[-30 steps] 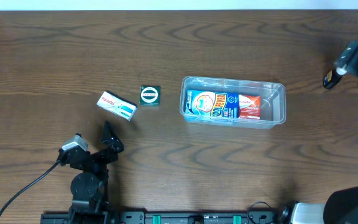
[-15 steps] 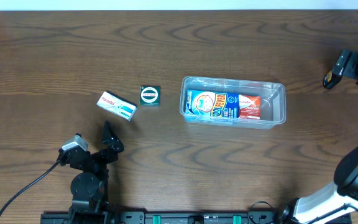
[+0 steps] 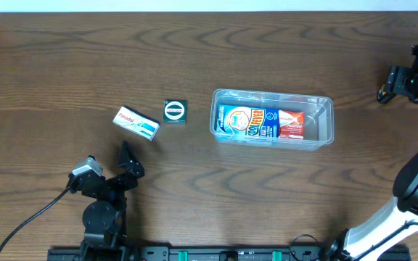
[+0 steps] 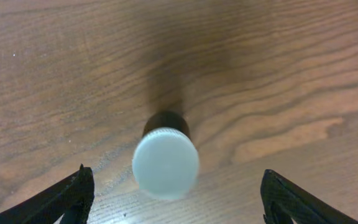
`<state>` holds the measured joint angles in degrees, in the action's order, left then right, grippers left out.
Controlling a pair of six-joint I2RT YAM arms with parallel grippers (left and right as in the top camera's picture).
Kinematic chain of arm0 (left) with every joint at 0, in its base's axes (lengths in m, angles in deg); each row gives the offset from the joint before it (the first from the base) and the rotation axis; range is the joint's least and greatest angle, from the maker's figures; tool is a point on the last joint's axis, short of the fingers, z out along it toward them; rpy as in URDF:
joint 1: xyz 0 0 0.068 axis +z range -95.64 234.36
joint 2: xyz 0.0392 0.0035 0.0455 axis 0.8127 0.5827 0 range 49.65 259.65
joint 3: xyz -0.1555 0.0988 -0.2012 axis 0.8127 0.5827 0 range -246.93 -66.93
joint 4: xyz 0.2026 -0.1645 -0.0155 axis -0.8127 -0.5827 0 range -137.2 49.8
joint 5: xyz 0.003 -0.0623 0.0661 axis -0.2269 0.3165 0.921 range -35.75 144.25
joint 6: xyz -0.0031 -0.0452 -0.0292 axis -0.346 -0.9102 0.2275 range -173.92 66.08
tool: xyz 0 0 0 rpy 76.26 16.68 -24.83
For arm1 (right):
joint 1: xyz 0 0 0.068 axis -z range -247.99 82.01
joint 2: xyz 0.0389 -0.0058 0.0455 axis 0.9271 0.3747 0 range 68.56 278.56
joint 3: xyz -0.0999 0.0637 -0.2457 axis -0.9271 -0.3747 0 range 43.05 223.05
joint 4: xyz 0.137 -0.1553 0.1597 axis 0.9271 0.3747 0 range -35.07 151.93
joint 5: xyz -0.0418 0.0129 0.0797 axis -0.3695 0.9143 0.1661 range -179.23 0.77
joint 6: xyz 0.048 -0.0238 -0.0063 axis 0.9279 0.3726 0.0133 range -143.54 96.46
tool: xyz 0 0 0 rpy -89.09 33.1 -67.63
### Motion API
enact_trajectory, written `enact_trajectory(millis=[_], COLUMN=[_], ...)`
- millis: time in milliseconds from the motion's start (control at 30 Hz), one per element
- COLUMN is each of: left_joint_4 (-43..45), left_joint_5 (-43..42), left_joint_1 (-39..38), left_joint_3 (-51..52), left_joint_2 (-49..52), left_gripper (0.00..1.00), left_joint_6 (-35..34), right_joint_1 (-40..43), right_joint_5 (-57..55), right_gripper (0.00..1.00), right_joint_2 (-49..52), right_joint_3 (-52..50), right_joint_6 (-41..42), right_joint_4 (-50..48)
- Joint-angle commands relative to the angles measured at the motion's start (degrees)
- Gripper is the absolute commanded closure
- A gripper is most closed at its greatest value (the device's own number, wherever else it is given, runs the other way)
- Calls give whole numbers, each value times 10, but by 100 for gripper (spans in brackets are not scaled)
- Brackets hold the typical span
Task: Pack container
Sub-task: 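Move the right gripper right to above the white-capped bottle, then lower the right gripper around the bottle and close on it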
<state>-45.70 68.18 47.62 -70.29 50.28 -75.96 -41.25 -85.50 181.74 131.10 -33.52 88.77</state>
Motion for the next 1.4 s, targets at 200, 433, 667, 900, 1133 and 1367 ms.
enact_trajectory(millis=[200,433,667,900,1133,1367], left_joint_4=[-6,-6,-6,-6,-6,-6], left_joint_5=[7,7,7,7,7,7], left_joint_1=[4,4,4,4,4,4], left_joint_3=[17,16,16,16,16,16], left_joint_2=[-3,-3,-3,-3,-3,-3], left_gripper=[2,2,2,2,2,2], left_joint_6=[8,8,8,8,8,8], right_joint_1=[4,4,4,4,4,4], right_joint_5=[20,41,49,56,55,56], right_gripper=[25,35,34,55,55,49], right_joint_2=[23,27,56,67,66,61], right_joint_3=[3,3,3,3,3,6], right_joint_6=[-13,-13,-12,-10,-10,-10], right_joint_4=[-30,-46,-57,-67,-67,-66])
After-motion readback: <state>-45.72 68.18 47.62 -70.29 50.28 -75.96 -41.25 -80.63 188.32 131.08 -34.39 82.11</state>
